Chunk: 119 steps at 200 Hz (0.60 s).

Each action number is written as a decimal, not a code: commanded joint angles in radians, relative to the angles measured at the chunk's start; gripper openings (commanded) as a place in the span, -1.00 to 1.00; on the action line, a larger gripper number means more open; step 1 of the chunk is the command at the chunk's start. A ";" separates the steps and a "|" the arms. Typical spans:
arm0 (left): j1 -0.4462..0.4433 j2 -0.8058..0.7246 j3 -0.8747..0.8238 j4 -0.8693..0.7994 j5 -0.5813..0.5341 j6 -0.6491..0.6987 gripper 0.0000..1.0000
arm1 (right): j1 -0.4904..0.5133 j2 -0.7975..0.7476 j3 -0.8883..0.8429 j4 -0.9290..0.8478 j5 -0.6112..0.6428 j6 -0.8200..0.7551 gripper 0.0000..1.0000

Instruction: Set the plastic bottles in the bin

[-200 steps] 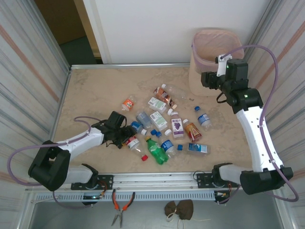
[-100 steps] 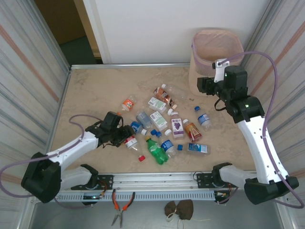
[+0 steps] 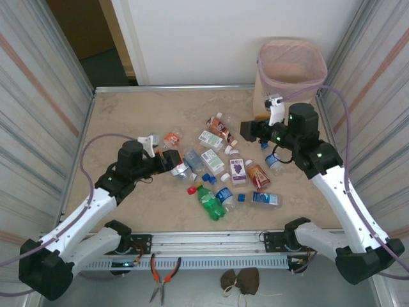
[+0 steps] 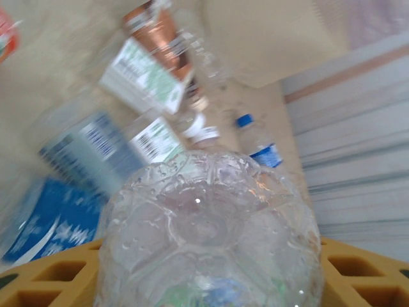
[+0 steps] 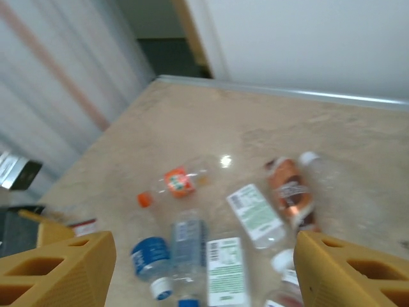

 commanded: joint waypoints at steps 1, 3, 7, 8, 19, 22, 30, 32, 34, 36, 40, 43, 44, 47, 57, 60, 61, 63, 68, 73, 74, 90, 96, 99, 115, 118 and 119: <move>0.008 0.001 0.086 0.149 0.109 0.143 0.22 | 0.049 -0.009 -0.022 0.113 -0.116 0.051 0.46; 0.008 0.003 0.091 0.151 0.112 0.148 0.22 | 0.054 -0.010 -0.025 0.119 -0.120 0.051 0.46; 0.009 0.007 0.101 0.162 0.121 0.161 0.21 | 0.063 -0.011 -0.030 0.130 -0.128 0.051 0.47; 0.009 0.008 0.105 0.163 0.123 0.165 0.21 | 0.064 -0.010 -0.033 0.133 -0.130 0.051 0.47; 0.008 0.016 0.134 0.178 0.147 0.199 0.21 | 0.091 -0.009 -0.045 0.165 -0.158 0.050 0.48; 0.009 0.019 0.143 0.182 0.152 0.208 0.21 | 0.097 -0.007 -0.044 0.172 -0.164 0.050 0.48; 0.009 0.026 0.165 0.192 0.179 0.227 0.20 | 0.114 -0.004 -0.044 0.185 -0.185 0.048 0.49; 0.010 0.028 0.170 0.196 0.188 0.233 0.19 | 0.118 -0.003 -0.043 0.191 -0.189 0.048 0.49; 0.010 0.030 0.173 0.200 0.196 0.239 0.19 | 0.122 0.000 -0.042 0.195 -0.194 0.047 0.49; 0.010 0.030 0.180 0.206 0.204 0.243 0.19 | 0.126 0.000 -0.042 0.198 -0.197 0.047 0.49; 0.008 0.034 0.188 0.218 0.223 0.252 0.18 | 0.134 0.002 -0.042 0.207 -0.204 0.045 0.49; 0.009 0.039 0.194 0.227 0.240 0.258 0.18 | 0.142 0.001 -0.042 0.212 -0.208 0.045 0.49; 0.010 0.040 0.195 0.231 0.246 0.259 0.18 | 0.144 0.002 -0.042 0.215 -0.209 0.045 0.49; 0.009 0.040 0.202 0.240 0.258 0.265 0.17 | 0.152 0.003 -0.040 0.224 -0.212 0.044 0.50; 0.008 0.048 0.220 0.271 0.301 0.278 0.17 | 0.174 0.005 -0.037 0.245 -0.224 0.041 0.51; 0.008 0.050 0.226 0.280 0.315 0.280 0.17 | 0.182 0.007 -0.036 0.252 -0.229 0.040 0.51; 0.008 0.052 0.229 0.283 0.318 0.280 0.17 | 0.184 0.007 -0.036 0.254 -0.230 0.040 0.51; 0.009 0.053 0.232 0.288 0.326 0.282 0.17 | 0.187 0.008 -0.035 0.257 -0.234 0.039 0.52; 0.009 0.056 0.241 0.298 0.343 0.286 0.17 | 0.199 0.008 -0.032 0.265 -0.240 0.035 0.53; 0.009 0.059 0.250 0.308 0.360 0.288 0.17 | 0.210 0.010 -0.029 0.272 -0.246 0.030 0.54; 0.009 0.059 0.253 0.311 0.364 0.289 0.17 | 0.211 0.010 -0.029 0.273 -0.246 0.029 0.54; 0.008 0.072 0.283 0.337 0.410 0.292 0.17 | 0.249 0.020 -0.015 0.289 -0.259 0.011 0.57; 0.008 0.077 0.294 0.347 0.430 0.293 0.16 | 0.261 0.025 -0.010 0.289 -0.263 0.004 0.60; 0.009 0.079 0.298 0.352 0.439 0.295 0.16 | 0.267 0.028 -0.006 0.289 -0.266 -0.001 0.61; 0.006 0.094 0.322 0.371 0.485 0.301 0.16 | 0.300 0.048 0.016 0.282 -0.287 -0.026 0.70; 0.004 0.097 0.327 0.373 0.493 0.302 0.16 | 0.304 0.051 0.023 0.279 -0.293 -0.030 0.72; 0.004 0.097 0.328 0.373 0.496 0.303 0.16 | 0.305 0.053 0.025 0.277 -0.295 -0.031 0.72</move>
